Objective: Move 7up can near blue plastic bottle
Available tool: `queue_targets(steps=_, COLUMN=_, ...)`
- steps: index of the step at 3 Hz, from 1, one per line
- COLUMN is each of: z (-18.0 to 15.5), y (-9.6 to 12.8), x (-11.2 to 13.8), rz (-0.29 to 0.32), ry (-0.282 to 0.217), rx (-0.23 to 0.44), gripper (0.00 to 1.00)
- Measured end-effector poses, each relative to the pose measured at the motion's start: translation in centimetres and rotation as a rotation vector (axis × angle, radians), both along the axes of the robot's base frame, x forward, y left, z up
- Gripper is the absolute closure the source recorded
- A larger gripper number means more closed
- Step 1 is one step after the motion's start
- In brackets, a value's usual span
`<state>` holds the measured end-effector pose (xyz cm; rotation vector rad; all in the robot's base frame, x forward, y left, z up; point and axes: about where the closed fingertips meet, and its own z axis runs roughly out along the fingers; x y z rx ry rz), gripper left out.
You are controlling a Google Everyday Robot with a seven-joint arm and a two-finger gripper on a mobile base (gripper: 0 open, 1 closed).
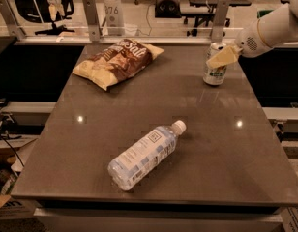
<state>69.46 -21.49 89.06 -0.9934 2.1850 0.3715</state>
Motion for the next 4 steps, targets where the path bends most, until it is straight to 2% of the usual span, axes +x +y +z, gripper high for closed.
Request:
queue_targets(steps=1, z=1.4, y=1.0, x=-1.0, rz=0.030, ry=-0.009, rx=0.040, gripper=0.87)
queue_targets(steps=2, z=3.4, y=3.3, x=-3.2, rz=0.091, ry=-0.028, rx=0.094, gripper=1.00)
queue_targets(steps=4, z=5.2, y=11.3, x=-9.2, rz=0.272, ry=-0.026, rx=0.194, gripper=1.00)
